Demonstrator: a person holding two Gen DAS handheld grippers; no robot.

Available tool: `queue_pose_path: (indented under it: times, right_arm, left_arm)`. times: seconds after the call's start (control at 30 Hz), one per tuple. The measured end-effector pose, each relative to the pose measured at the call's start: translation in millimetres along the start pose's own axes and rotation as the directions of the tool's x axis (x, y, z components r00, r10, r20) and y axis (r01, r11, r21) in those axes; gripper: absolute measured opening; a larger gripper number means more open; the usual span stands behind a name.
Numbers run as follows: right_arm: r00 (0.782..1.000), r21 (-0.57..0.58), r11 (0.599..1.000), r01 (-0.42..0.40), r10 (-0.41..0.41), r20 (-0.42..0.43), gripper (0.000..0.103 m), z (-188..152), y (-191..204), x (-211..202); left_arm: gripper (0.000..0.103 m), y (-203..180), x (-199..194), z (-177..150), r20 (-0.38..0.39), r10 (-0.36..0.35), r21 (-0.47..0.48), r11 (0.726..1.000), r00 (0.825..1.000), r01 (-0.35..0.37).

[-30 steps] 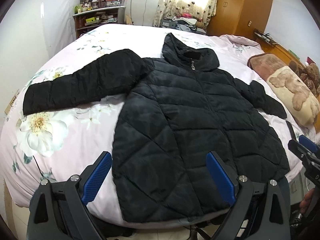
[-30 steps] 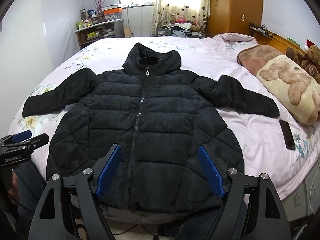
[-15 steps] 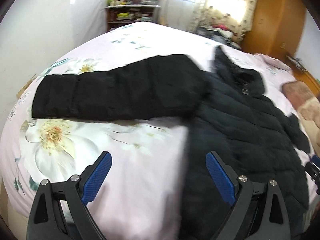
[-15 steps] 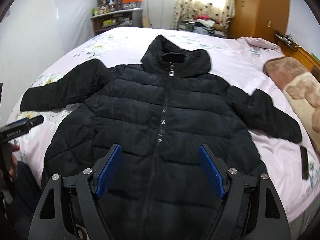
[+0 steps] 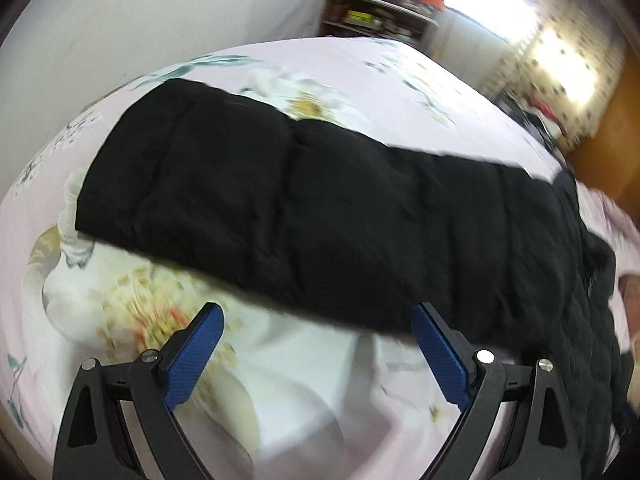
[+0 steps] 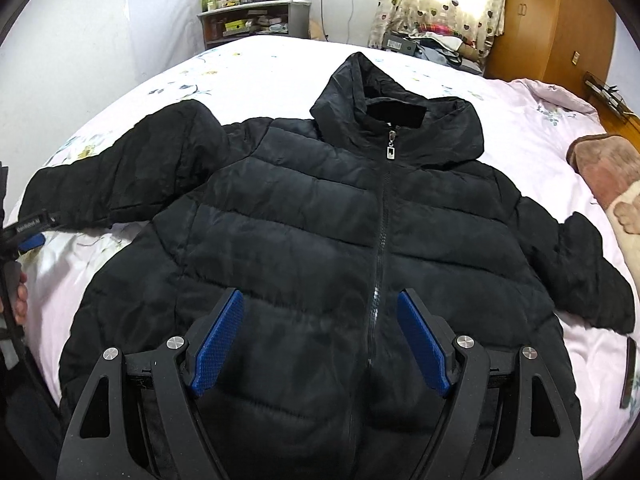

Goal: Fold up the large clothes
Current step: 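Grasp the sleeve cuff with the left tool and fold it across the jacket body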

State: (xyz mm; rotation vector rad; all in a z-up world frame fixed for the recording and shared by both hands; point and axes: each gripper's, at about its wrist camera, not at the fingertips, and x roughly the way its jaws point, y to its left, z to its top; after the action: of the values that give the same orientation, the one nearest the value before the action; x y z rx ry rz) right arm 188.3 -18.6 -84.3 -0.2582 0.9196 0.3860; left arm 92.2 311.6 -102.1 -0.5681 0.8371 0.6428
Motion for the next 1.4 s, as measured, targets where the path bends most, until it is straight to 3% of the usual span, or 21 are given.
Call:
queue_pose_path:
  times: [0.2,0.3,0.33,0.37,0.47,0.67,0.9,1.17,1.4]
  right_arm:
    - [1.0,0.013,1.0,0.024,-0.023,-0.02,0.079,4.8,-7.4,18.0]
    - [0.998,0.027,0.999,0.044,-0.043,-0.045,0.079,2.1,-14.9,22.3]
    - [0.998,0.035,0.998,0.046,-0.044,-0.053,0.079,1.0,-18.1,22.6]
    - [0.997,0.042,0.998,0.048,-0.046,-0.055,0.079,-0.1,-20.5,22.2]
    - [0.996,0.042,0.998,0.054,-0.051,-0.07,0.079,-5.9,-27.2,17.8]
    - [0.995,0.072,0.994,0.077,-0.073,-0.064,0.079,-17.0,-43.7,-6.0]
    - [0.996,0.111,0.99,0.088,-0.086,-0.031,0.079,-29.1,-66.7,-42.6]
    - [0.994,0.18,0.978,0.108,-0.111,0.006,0.079,-40.3,-103.8,-69.3]
    - [0.991,0.257,0.958,0.129,-0.134,0.005,0.079,-53.7,-142.1,-70.4]
  left_arm:
    - [0.093,7.5,13.8,7.5,0.033,0.028,-0.026,0.999,0.999,-0.027]
    - [0.062,-2.2,21.9,12.6,0.044,0.053,0.035,0.998,0.998,-0.054]
    - [0.041,-4.9,22.0,13.8,0.035,0.043,0.056,0.997,0.998,-0.045]
    - [0.026,-7.2,20.6,15.6,0.023,0.016,0.065,0.998,1.0,-0.017]
    - [0.016,-14.7,10.2,29.9,0.03,-0.012,0.088,0.996,0.999,0.009]
    - [0.014,-36.6,-49.5,53.3,0.096,-0.12,0.123,0.987,0.988,0.108]
    - [0.014,-100.3,-120.5,75.2,0.134,-0.284,0.209,0.945,0.95,0.253]
    - [0.014,-194.9,-158.2,66.1,0.086,-0.441,0.351,0.852,0.893,0.387]
    - [0.014,-279.5,-143.3,25.1,-0.057,-0.527,0.436,0.751,0.848,0.496]
